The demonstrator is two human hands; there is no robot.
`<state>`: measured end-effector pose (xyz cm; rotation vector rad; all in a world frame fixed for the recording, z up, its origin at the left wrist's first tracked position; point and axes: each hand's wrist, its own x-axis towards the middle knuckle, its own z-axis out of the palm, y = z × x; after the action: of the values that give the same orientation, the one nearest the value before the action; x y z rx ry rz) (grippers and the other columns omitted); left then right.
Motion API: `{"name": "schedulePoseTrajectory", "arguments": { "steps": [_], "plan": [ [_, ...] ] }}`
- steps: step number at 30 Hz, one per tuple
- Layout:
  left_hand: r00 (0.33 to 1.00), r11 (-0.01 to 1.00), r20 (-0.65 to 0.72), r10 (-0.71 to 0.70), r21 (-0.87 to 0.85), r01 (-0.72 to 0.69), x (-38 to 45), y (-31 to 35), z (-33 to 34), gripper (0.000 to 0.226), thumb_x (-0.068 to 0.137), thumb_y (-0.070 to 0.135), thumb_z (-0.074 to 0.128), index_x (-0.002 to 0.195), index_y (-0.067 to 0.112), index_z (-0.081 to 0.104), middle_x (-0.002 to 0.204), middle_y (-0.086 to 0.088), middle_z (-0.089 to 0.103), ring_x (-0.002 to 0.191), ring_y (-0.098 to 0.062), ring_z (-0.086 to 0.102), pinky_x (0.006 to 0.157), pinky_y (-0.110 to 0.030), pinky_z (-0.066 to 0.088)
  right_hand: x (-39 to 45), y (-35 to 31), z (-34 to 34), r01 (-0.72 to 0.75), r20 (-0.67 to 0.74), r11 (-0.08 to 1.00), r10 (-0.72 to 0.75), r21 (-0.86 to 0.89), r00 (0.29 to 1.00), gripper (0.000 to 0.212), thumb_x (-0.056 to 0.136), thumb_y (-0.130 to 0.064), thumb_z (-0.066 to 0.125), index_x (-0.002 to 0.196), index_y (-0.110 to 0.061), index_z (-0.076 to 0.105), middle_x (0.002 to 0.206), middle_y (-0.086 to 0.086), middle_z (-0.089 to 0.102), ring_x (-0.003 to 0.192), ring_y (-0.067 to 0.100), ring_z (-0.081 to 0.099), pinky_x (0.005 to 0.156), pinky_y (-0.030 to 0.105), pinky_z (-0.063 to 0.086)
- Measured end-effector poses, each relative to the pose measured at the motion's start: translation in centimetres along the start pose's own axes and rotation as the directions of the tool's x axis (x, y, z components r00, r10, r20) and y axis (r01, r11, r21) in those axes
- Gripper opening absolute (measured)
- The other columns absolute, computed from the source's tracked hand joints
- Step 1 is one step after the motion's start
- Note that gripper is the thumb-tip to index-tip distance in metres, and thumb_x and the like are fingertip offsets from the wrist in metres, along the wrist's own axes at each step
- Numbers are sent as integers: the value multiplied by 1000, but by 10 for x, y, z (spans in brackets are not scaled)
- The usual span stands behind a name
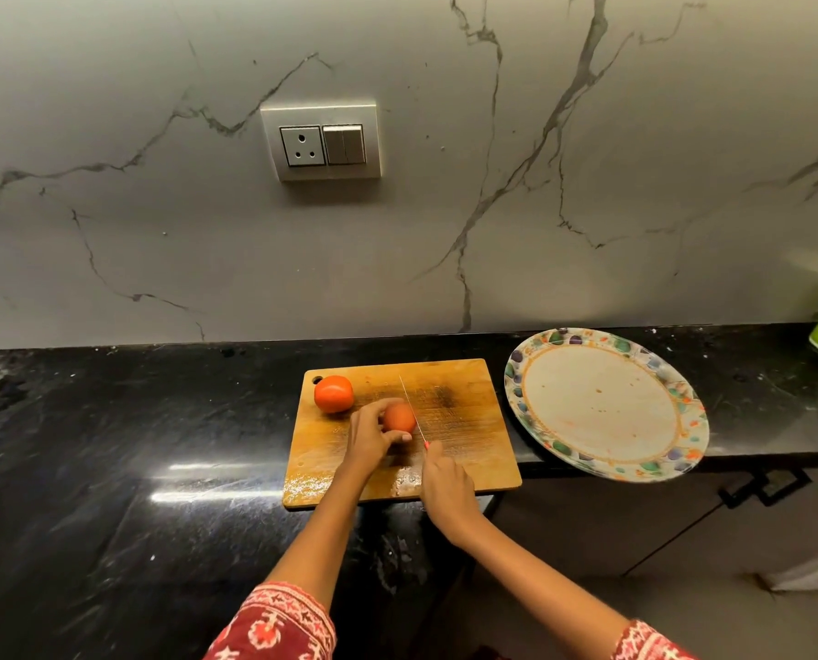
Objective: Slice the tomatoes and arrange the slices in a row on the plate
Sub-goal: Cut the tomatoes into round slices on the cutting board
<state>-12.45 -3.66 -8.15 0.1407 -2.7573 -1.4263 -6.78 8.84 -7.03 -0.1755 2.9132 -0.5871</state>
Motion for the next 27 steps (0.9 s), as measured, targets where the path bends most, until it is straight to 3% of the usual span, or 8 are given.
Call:
{"name": "schedulePoseTrajectory", "arguments": {
  "steps": [5,9,17,20,22,24,27],
  "plan": [
    [1000,999,-4,27,33,-27,2,5,2,56,65,3,79,117,11,61,123,-8,58,115,-21,51,88,-20,40,13,-2,-2,-31,15,999,31,15,999,24,99,-4,26,118,-5,40,114,14,59,105,31,58,77,35,44],
    [1000,1000,3,-2,27,2,0,2,0,57,64,4,80,117,12,60,123,-9,58,116,-23,51,91,-26,43,10,1,0,-52,54,999,51,13,997,26,99,-5,26,121,-3,40,118,15,56,110,31,55,84,36,44],
    [999,999,21,-43,3,43,2,4,0,60,64,2,79,118,16,60,127,-8,54,120,-25,45,95,-32,43,10,24,-10,-54,-22,999,54,0,998,21,98,-4,27,114,-4,41,104,16,62,96,33,60,67,35,38],
    [999,999,8,-36,-14,36,0,3,1,58,64,0,79,118,13,60,127,-8,54,119,-25,47,91,-26,42,6,28,-9,-23,-57,997,18,-73,998,25,101,-7,25,120,-5,40,102,10,63,91,28,62,65,31,37],
    [999,999,5,-35,-20,35,0,5,1,58,64,0,79,118,11,60,126,-9,55,117,-24,49,89,-25,42,5,34,-9,-11,-85,991,-1,-132,996,33,102,-9,25,134,-4,33,100,7,64,86,25,63,63,30,36],
    [999,999,9,-36,-23,36,0,7,0,58,64,0,79,118,11,60,126,-10,56,116,-23,50,89,-25,43,6,40,-10,-4,-81,985,-10,-175,997,50,100,-6,28,147,-4,11,99,7,64,78,24,58,62,31,35],
    [999,999,3,-38,-19,38,-2,9,1,59,63,0,80,118,11,60,126,-10,56,116,-23,50,90,-27,43,8,43,-15,4,-42,987,-11,-163,999,66,95,1,27,147,-5,-14,88,7,57,72,21,44,64,33,32]
  ]
}}
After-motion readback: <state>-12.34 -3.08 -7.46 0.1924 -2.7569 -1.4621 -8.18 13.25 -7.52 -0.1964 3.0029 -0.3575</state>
